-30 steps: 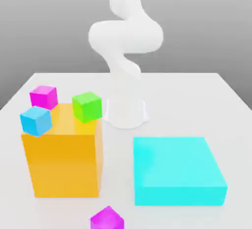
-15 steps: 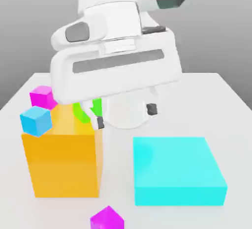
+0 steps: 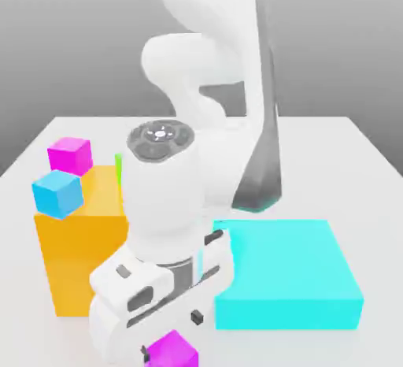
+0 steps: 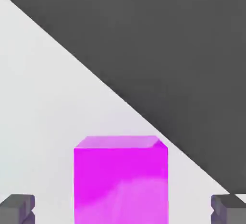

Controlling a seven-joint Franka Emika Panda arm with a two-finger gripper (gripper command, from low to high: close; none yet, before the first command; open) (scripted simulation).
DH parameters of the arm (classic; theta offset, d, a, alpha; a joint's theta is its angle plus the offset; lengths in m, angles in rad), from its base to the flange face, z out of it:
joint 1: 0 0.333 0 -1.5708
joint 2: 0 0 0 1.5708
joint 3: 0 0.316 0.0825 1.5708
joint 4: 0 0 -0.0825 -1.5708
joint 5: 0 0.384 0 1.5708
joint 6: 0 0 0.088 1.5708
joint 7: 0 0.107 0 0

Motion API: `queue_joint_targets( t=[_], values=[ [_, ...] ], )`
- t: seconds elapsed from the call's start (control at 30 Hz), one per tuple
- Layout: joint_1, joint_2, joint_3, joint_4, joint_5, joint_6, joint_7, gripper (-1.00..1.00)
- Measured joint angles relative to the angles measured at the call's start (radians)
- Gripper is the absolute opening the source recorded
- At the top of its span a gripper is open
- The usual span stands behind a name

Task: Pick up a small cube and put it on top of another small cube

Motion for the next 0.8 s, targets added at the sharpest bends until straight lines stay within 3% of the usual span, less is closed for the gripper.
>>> queue_joint_targets(
  t=[0.03, 0.27, 0.4, 0.63, 0.8],
  values=[
    [-0.009, 0.022, 0.01, 0.004, 0.009, 0.017, -0.007, -1.0],
    [-0.008, 0.019, 0.009, 0.004, 0.007, 0.013, -0.006, -1.0],
    [0.032, -0.108, -0.044, -0.024, -0.053, -0.087, 0.039, -1.0],
    [0.0, -0.311, -0.053, -0.073, 0.037, -0.271, 0.079, -1.0],
    [-0.043, -0.484, -0.075, -0.114, 0.0, -0.397, 0.191, -1.0]
  ],
)
